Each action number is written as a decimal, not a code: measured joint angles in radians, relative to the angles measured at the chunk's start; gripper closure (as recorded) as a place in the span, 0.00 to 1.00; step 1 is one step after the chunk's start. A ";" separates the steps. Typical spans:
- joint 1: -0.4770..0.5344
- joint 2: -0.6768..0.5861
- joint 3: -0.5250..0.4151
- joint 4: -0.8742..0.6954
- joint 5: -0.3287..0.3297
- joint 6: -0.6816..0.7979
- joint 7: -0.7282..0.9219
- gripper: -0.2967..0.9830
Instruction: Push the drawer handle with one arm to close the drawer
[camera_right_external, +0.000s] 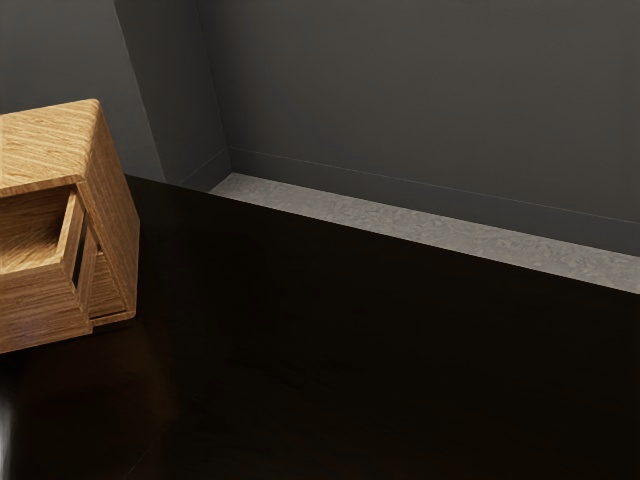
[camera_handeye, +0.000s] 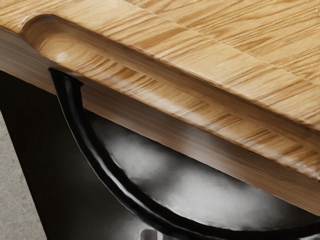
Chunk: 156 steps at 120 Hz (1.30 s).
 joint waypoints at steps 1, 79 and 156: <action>0.000 0.002 0.003 0.000 0.001 0.003 0.003 0.84; -0.021 0.161 0.068 0.107 0.023 0.082 0.181 0.85; -0.049 0.385 0.126 0.252 0.011 0.136 0.288 0.85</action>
